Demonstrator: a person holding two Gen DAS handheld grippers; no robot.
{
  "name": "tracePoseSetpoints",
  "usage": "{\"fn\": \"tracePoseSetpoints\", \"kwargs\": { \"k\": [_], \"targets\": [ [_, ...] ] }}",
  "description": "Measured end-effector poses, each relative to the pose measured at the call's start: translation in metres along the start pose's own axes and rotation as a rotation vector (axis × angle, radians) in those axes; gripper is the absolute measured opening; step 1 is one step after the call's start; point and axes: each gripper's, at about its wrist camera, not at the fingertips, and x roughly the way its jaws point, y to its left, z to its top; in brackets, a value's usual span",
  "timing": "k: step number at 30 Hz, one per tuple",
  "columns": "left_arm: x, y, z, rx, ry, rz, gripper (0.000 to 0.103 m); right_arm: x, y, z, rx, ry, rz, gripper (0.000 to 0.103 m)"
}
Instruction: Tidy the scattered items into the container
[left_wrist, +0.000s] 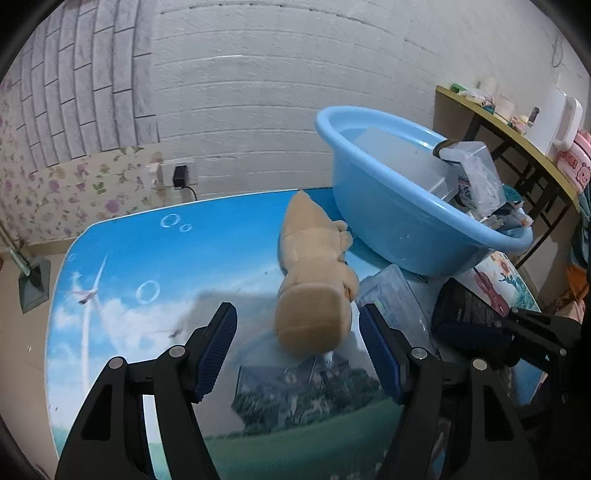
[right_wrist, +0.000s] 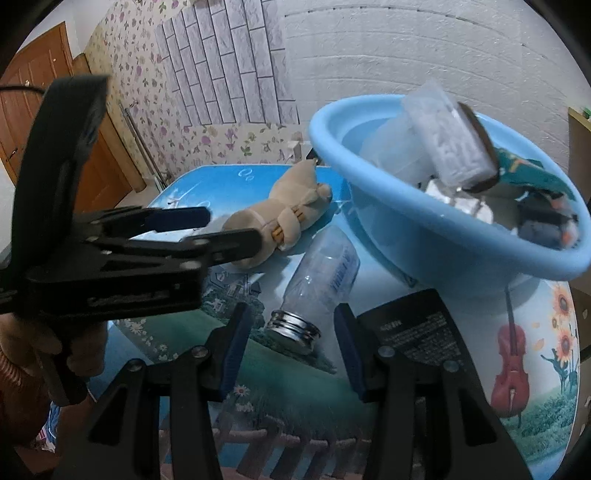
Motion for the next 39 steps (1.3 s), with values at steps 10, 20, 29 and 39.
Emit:
{"fn": "tracePoseSetpoints", "kwargs": {
  "k": [10, 20, 29, 39],
  "targets": [
    [0.017, -0.001, -0.001, 0.023, 0.036, -0.058, 0.043, 0.018, 0.000, 0.003, -0.019, 0.028, -0.026, 0.041],
    [-0.001, 0.002, -0.018, 0.004, 0.030, -0.035, 0.043, 0.012, -0.004, -0.006, -0.024, 0.020, -0.011, 0.032],
    [-0.029, -0.004, -0.046, -0.021, 0.022, -0.015, 0.043, -0.005, -0.005, -0.014, -0.025, -0.011, -0.024, 0.032],
    [-0.062, -0.022, -0.078, -0.018, -0.002, 0.004, 0.043, -0.032, -0.008, -0.031, -0.023, -0.033, -0.027, 0.032]
  ]
}}
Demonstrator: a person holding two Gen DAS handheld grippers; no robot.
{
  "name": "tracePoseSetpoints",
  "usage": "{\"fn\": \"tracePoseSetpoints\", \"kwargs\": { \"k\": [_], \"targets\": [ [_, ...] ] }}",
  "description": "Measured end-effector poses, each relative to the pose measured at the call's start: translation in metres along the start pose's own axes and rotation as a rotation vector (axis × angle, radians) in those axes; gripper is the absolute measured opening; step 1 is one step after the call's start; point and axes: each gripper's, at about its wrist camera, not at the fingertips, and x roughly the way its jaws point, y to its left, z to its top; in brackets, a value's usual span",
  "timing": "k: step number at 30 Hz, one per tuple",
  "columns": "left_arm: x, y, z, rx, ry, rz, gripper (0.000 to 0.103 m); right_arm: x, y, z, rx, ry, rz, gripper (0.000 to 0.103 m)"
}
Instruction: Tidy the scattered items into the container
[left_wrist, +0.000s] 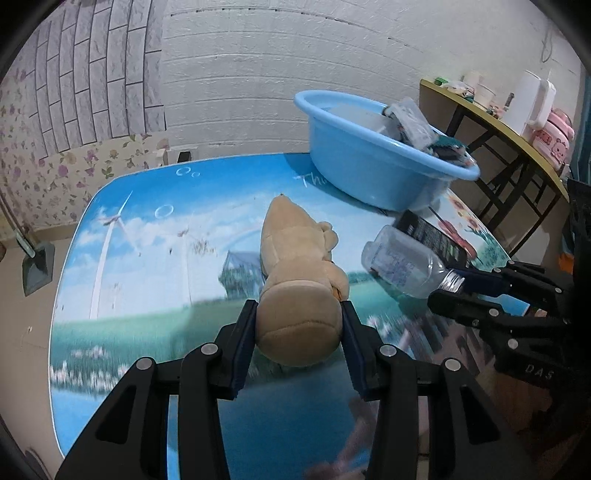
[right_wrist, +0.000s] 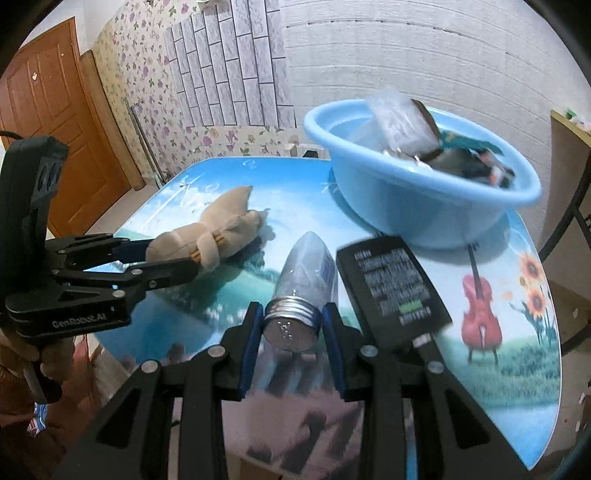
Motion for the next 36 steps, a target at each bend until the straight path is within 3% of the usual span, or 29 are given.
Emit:
{"fn": "tracePoseSetpoints", "kwargs": {
  "k": [11, 30, 32, 36],
  "targets": [
    [-0.019, -0.014, -0.035, -0.014, 0.017, 0.022, 0.043, -0.021, -0.013, -0.025, 0.025, 0.014, 0.013, 0.032],
    [-0.023, -0.020, -0.043, -0.010, 0.028, 0.049, 0.044, -0.032, -0.023, -0.050, 0.035, 0.056, 0.056, 0.032],
    [-0.023, -0.020, -0.043, -0.013, 0.025, 0.051, 0.046, -0.032, -0.023, -0.050, 0.035, 0.057, 0.058, 0.033],
    [-0.022, -0.020, -0.042, -0.017, 0.017, 0.061, 0.060, -0.031, -0.021, -0.050, 0.025, 0.056, 0.051, 0.033]
  ]
}}
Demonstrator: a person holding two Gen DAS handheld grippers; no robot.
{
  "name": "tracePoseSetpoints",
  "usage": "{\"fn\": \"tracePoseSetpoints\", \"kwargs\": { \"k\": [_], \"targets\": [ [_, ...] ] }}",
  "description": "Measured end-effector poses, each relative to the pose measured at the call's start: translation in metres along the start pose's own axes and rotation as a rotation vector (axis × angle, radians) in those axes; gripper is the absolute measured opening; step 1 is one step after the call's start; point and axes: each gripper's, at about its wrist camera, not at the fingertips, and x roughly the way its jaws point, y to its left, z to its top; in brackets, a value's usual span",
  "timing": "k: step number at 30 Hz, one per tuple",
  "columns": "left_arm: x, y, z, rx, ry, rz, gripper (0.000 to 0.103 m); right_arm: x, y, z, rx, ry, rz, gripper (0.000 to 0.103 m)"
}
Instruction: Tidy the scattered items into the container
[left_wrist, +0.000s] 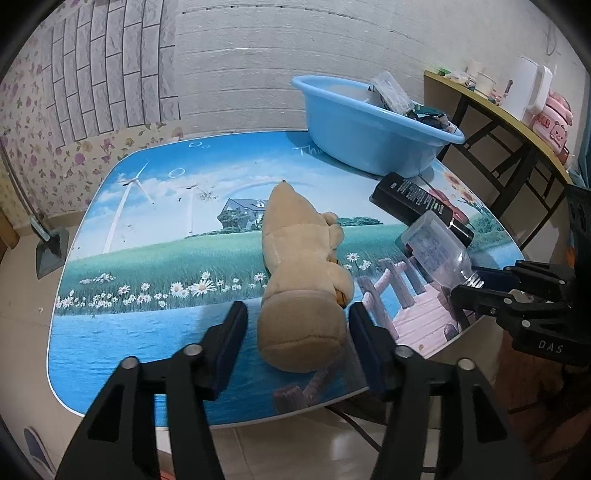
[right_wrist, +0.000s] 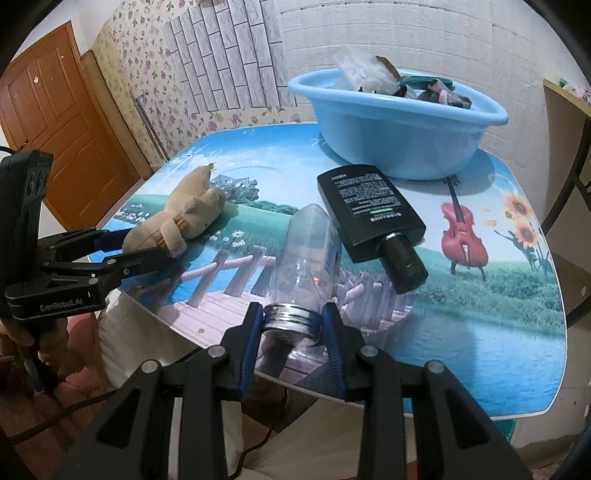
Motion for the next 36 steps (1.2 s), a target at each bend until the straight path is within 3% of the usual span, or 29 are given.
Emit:
{"fn": "tracePoseSetpoints", "kwargs": {
  "k": [12, 25, 36],
  "targets": [
    [0.010, 0.001, 0.004, 0.010, 0.010, 0.013, 0.075, 0.007, 0.000, 0.004, 0.002, 0.014, -0.018, 0.035],
    [0.025, -0.004, 0.009, 0.036, 0.008, 0.017, 0.079, 0.016, 0.001, 0.010, -0.013, -0.027, -0.028, 0.055],
    [0.031, -0.011, 0.007, 0.072, -0.003, 0.020, 0.096, 0.024, 0.013, 0.011, -0.061, -0.034, -0.029, 0.084]
  ]
}}
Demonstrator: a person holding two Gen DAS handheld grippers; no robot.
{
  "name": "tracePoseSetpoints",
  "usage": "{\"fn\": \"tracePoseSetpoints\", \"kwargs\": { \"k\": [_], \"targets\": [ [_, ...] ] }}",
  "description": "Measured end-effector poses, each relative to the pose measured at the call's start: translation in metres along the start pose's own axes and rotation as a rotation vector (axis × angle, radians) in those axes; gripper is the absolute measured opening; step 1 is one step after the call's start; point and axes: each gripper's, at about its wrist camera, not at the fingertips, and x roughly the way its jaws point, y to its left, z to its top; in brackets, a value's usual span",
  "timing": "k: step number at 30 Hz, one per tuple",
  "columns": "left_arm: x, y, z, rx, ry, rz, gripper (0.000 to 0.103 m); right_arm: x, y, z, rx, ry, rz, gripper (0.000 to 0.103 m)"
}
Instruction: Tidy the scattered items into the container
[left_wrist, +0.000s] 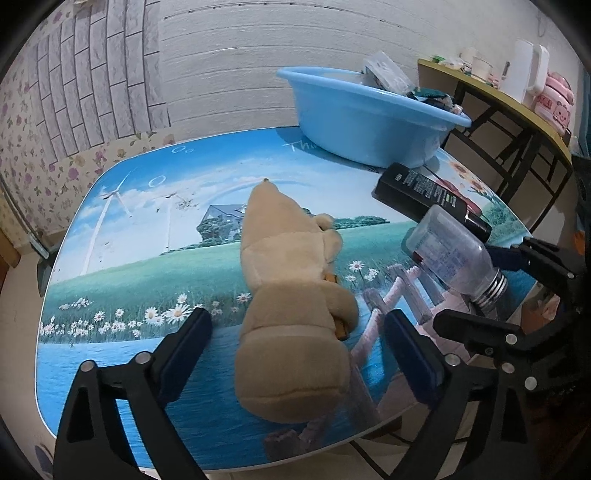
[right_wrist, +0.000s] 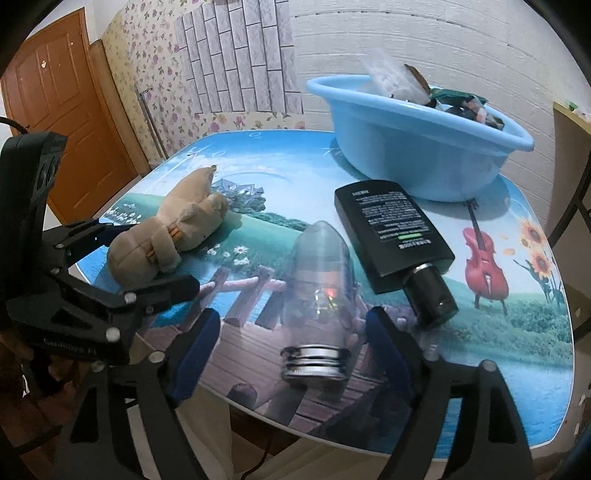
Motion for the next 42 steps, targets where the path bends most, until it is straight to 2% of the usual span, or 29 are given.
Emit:
{"fn": "tracePoseSetpoints", "kwargs": {
  "k": [6, 12, 21, 23, 26, 29, 31, 32, 33, 37, 39, 40, 42],
  "targets": [
    [0.003, -0.002, -0.002, 0.019, -0.009, 0.040, 0.103, 0.004, -0.003, -0.002, 0.013, 0.001, -0.044, 0.103],
    [0.003, 0.002, -0.003, 0.005, -0.039, 0.057, 0.103, 0.007, -0.001, -0.002, -0.003, 0.008, -0.114, 0.103],
    [0.003, 0.002, -0.007, 0.005, -0.096, 0.068, 0.103, 0.006, -0.001, -0.003, -0.013, -0.034, -0.118, 0.103],
    [0.002, 0.001, -0.007, 0.005, -0.100, 0.067, 0.103, 0.004, 0.001, -0.004, -0.021, -0.050, -0.110, 0.094],
    [0.002, 0.000, -0.007, 0.018, -0.111, 0.050, 0.097, 0.003, 0.004, -0.003, -0.042, -0.067, -0.092, 0.082],
    [0.001, -0.003, -0.007, 0.032, -0.121, 0.040, 0.090, 0.004, 0.005, -0.003, -0.047, -0.084, -0.084, 0.081],
    [0.000, -0.004, -0.007, 0.042, -0.130, 0.031, 0.080, 0.005, 0.005, -0.003, -0.049, -0.094, -0.081, 0.077],
    [0.000, -0.005, -0.007, 0.050, -0.133, 0.024, 0.075, 0.006, 0.006, -0.002, -0.051, -0.099, -0.079, 0.071],
    [-0.001, -0.007, -0.008, 0.062, -0.138, 0.014, 0.067, 0.005, 0.007, -0.002, -0.052, -0.101, -0.078, 0.067],
    [-0.003, -0.012, -0.008, 0.085, -0.145, 0.005, 0.056, 0.005, 0.006, -0.002, -0.050, -0.105, -0.078, 0.061],
    [-0.004, -0.013, -0.009, 0.088, -0.150, 0.017, 0.049, 0.004, 0.006, -0.001, -0.047, -0.106, -0.083, 0.054],
    [-0.004, -0.014, -0.009, 0.089, -0.151, 0.019, 0.049, 0.003, 0.005, -0.001, -0.044, -0.108, -0.084, 0.044],
    [-0.005, -0.016, -0.010, 0.097, -0.154, 0.018, 0.049, 0.002, 0.004, -0.001, -0.039, -0.109, -0.083, 0.041]
  ]
}}
